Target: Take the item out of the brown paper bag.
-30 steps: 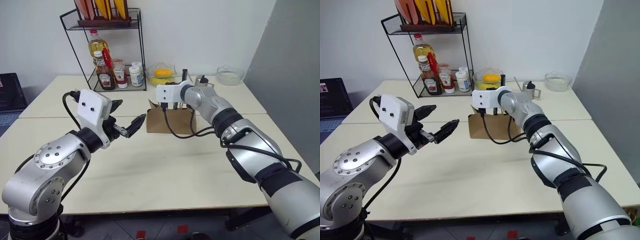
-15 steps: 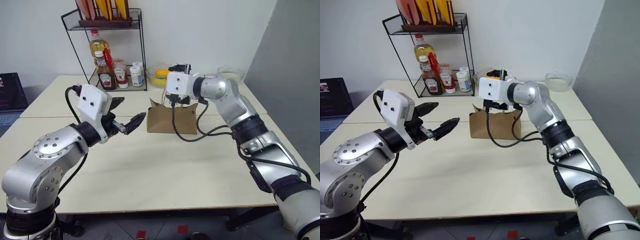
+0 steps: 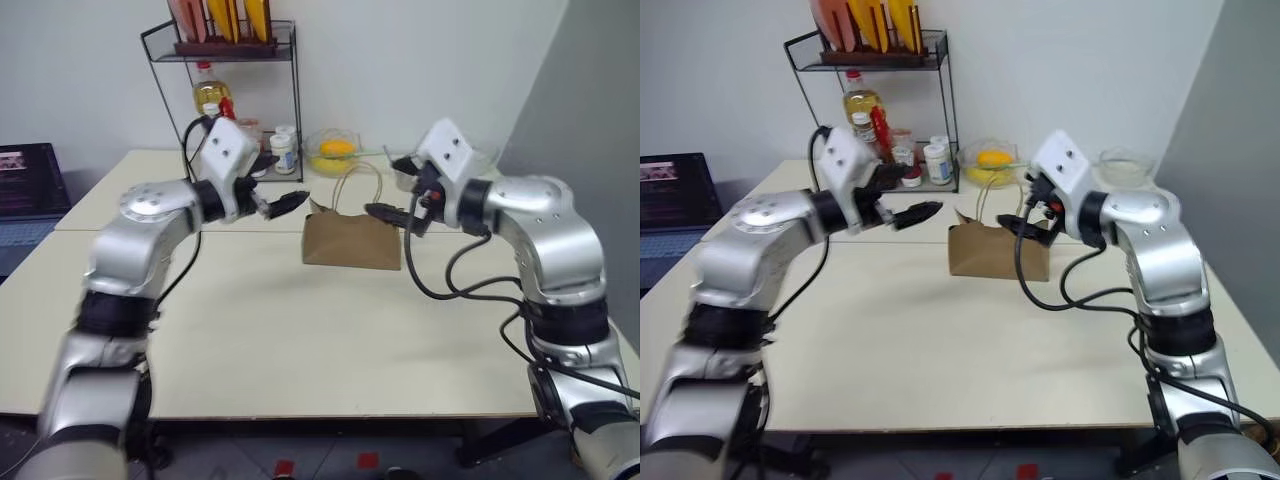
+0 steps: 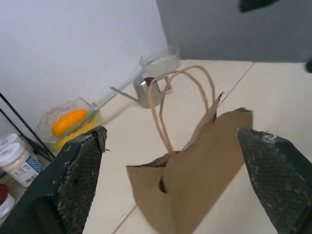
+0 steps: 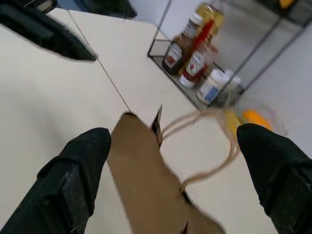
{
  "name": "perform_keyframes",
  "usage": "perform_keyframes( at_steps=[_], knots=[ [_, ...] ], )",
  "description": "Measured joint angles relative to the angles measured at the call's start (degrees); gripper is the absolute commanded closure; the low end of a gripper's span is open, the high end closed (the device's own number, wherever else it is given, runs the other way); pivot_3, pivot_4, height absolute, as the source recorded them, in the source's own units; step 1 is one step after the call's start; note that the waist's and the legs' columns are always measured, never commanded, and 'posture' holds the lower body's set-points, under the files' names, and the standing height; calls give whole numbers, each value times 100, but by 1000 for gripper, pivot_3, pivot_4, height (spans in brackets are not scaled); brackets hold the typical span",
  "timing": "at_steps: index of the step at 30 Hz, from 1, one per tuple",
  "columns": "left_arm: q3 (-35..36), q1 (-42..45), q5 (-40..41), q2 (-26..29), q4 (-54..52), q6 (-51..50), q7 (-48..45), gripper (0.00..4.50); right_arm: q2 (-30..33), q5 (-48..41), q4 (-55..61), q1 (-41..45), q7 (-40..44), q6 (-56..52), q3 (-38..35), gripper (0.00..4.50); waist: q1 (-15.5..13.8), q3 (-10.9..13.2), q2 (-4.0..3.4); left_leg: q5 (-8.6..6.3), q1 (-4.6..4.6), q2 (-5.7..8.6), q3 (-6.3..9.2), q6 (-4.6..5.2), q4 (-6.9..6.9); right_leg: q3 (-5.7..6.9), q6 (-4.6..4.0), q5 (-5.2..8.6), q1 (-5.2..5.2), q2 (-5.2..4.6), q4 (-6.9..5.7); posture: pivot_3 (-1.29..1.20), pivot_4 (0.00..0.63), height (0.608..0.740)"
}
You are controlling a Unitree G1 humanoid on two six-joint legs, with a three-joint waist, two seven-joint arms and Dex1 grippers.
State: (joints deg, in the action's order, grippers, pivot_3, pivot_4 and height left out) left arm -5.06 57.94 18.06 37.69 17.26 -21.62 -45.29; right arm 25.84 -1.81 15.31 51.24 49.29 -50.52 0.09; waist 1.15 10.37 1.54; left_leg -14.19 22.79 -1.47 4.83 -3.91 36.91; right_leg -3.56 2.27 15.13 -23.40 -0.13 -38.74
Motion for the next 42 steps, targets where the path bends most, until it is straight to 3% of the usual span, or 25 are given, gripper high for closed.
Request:
perform_keyframes(
  at_steps=[6,10,15,17,20,31,34,38,42],
  knots=[
    [-310,1426,-986,-994,3775,1653,-244,0,-178,-429,1131,-984,-669,-976,-175,42,94,4,-6,-2,17,6,-14,3,-2,-16,2,0,-27,-5,-4,0,150,740],
    [-303,2061,-1262,-1390,5000,2028,-548,0,-107,-818,1726,-1179,-788,-1393,-274,42,138,4,-6,-2,18,5,-11,4,-10,-14,1,2,-30,-2,-5,0,150,740],
    [-203,2359,-1611,-1611,5768,2064,-417,0,-42,-1073,2057,-1464,-1108,-1706,-284,42,189,4,-6,-2,15,5,-12,5,-6,-18,4,4,-28,-2,-12,0,150,740],
    [-173,2359,-1702,-1645,5894,2061,-482,175,-35,-1132,2167,-1489,-1245,-1798,-319,12,201,5,-6,-2,15,4,-11,5,-7,-17,4,4,-28,-1,-13,0,150,740],
    [-60,2360,-1739,-1653,5940,2061,-695,879,4,-1256,2291,-1581,-1426,-1888,-377,0,207,5,-6,-2,17,5,-11,5,-7,-17,4,4,-28,-2,-11,0,150,740],
    [156,2381,-1882,-1779,5936,2216,-1327,4485,143,-1533,2306,-1670,-1802,-1890,-441,0,205,5,-6,-2,17,5,-11,5,-7,-17,5,5,-27,-2,-11,0,150,740],
    [162,2365,-1906,-1775,5901,2251,-1660,4485,161,-1640,2305,-1671,-1831,-1885,-427,0,208,5,-5,-2,17,5,-11,5,-7,-17,5,5,-27,-2,-12,0,150,740],
    [16,1925,-1916,-1707,5320,2303,-2783,4485,342,-1857,2373,-1768,-1804,-1909,-453,0,201,5,-6,-2,16,5,-11,4,-8,-17,5,5,-24,-3,-10,0,150,740],
    [-497,409,-1769,-1433,3100,1827,-4223,4485,607,-2122,2485,-1946,-1712,-1992,-533,0,212,4,-7,-2,8,-2,-13,4,-11,-22,2,6,-21,-2,-14,0,150,740]
  ],
)
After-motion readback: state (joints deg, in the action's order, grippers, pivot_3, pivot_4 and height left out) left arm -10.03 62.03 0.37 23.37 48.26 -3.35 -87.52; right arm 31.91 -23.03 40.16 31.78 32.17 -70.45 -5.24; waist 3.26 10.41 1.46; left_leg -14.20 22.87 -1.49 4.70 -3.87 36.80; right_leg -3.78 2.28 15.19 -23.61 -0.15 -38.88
